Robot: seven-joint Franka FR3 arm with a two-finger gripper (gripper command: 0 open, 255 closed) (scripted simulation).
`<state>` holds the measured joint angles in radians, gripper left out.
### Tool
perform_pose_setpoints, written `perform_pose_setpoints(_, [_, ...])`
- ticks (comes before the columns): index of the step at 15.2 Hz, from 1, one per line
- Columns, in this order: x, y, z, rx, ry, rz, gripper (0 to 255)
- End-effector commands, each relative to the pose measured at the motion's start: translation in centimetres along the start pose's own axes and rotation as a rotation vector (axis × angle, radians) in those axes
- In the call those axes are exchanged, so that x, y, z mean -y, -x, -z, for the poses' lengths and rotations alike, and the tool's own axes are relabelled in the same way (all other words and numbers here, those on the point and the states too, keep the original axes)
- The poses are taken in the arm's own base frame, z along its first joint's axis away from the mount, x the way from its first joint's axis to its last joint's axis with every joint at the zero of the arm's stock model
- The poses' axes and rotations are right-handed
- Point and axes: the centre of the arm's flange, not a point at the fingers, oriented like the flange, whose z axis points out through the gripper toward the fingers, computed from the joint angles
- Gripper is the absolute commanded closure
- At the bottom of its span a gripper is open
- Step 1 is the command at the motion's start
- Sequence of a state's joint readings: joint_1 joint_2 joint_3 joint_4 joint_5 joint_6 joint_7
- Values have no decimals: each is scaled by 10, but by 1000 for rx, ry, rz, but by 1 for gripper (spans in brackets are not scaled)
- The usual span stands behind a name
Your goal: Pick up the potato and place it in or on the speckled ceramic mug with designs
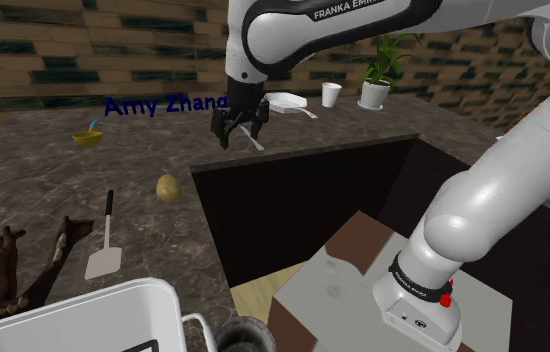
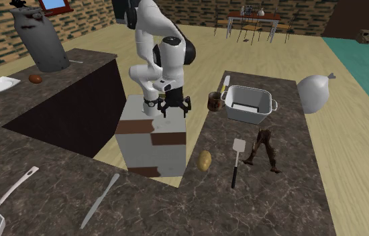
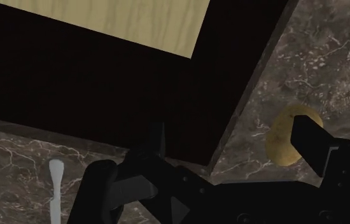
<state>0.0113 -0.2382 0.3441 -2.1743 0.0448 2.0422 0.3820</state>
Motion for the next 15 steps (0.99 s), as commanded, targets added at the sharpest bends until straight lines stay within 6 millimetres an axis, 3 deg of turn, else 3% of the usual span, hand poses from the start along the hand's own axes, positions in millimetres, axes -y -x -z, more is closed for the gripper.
perform_pose_setpoints(1, [21,-14,-17,8,3,-15,0])
perform_pose_setpoints(15, [143,-106,-133,64,35,-110,0])
